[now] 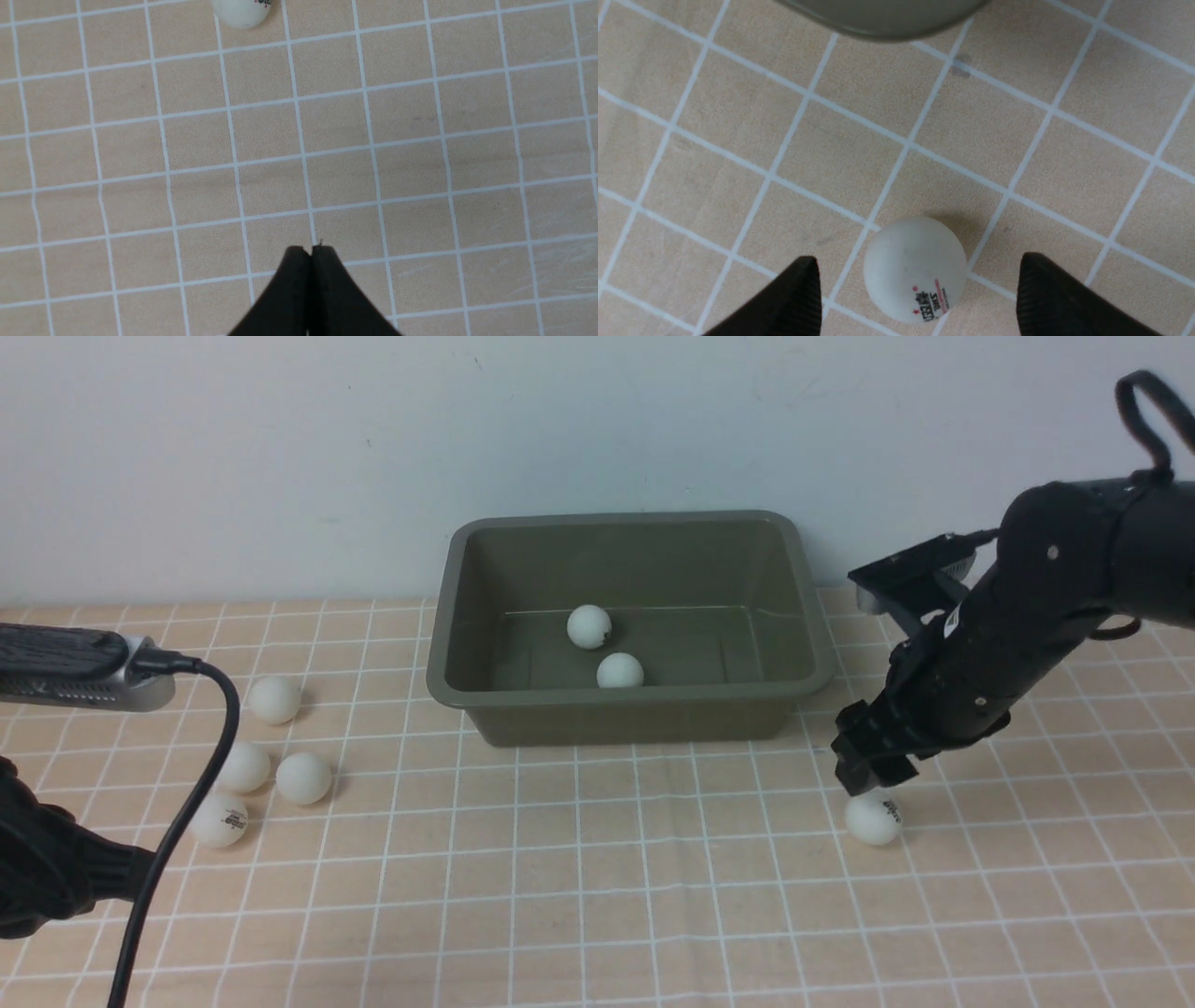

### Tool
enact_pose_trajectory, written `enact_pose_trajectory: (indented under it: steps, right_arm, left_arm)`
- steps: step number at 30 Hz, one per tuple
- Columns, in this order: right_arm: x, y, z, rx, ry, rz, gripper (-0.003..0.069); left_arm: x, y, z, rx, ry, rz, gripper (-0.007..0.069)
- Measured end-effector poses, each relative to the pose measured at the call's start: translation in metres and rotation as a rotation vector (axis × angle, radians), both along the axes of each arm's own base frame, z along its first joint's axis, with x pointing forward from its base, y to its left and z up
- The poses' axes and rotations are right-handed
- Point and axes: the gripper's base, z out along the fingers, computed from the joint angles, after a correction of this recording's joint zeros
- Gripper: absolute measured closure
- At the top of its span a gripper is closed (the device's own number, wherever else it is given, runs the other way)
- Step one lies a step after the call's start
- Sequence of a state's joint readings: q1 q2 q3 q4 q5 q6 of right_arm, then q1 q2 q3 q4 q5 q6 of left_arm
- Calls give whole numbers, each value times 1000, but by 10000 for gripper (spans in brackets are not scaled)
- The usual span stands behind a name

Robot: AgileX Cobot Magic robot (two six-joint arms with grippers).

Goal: Put the table tennis balls into the box on the light coffee tablecloth.
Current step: 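Reach for and grasp a ping pong ball on the table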

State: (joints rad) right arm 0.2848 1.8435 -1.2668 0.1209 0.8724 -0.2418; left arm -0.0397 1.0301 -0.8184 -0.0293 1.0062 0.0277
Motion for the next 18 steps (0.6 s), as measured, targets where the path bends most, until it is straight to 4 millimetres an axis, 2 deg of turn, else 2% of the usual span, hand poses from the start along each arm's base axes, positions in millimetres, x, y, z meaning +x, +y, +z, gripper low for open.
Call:
enact_pose_trajectory:
  steps: [11,18]
  right_arm:
    - [7,0,-31,-42,55,5,150]
    - [9,1,-48,-54,93,5,195]
  left_arm:
    - [0,0,0,0,0,0,693]
    - [0,0,0,0,0,0,693]
